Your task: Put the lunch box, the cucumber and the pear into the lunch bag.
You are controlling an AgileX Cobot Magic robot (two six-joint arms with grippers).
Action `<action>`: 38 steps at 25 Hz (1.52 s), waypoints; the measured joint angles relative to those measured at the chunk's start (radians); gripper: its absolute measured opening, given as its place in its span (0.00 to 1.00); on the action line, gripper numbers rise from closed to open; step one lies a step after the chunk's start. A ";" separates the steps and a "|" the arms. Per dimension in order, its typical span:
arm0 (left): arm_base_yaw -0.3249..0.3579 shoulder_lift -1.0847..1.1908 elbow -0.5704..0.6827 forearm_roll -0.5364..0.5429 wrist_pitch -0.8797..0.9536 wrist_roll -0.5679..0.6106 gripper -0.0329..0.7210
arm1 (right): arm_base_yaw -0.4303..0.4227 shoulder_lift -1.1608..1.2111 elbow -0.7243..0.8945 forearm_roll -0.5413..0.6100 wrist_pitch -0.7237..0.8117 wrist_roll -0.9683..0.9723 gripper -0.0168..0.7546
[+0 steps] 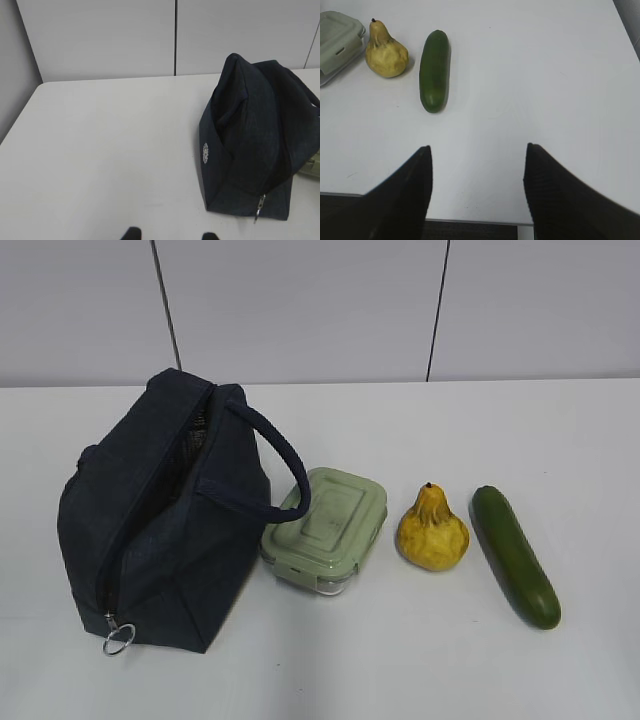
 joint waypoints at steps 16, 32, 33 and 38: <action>0.000 0.000 0.000 0.000 0.000 0.000 0.36 | 0.000 0.000 0.000 0.000 0.000 0.000 0.62; -0.232 0.023 -0.002 -0.033 0.001 0.000 0.36 | 0.000 0.000 0.000 0.013 -0.002 0.000 0.61; -0.260 0.046 -0.007 -0.030 0.004 0.000 0.36 | 0.000 0.000 -0.002 0.015 -0.007 0.000 0.61; -0.358 0.288 -0.072 -0.037 -0.021 0.000 0.41 | 0.000 0.141 -0.015 0.121 -0.016 0.000 0.62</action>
